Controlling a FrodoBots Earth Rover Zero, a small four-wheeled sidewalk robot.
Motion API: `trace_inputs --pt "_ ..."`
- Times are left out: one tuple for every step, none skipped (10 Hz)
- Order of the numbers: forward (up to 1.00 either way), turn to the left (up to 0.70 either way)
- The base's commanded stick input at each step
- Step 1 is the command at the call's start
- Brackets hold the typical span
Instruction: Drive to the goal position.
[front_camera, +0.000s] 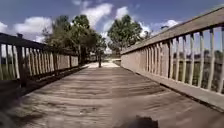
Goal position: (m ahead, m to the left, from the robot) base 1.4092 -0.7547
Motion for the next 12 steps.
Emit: trace_inputs --pt "0.85 0.00" --pt "0.85 0.00" --pt "0.85 0.00" --pt "0.85 0.00" --pt "0.85 0.00" --pt "0.85 0.00" --pt "0.85 0.00" --pt "0.85 0.00" --pt "0.85 0.00" --pt "0.85 -0.11" --pt "0.85 -0.33" --pt "0.85 -0.32"
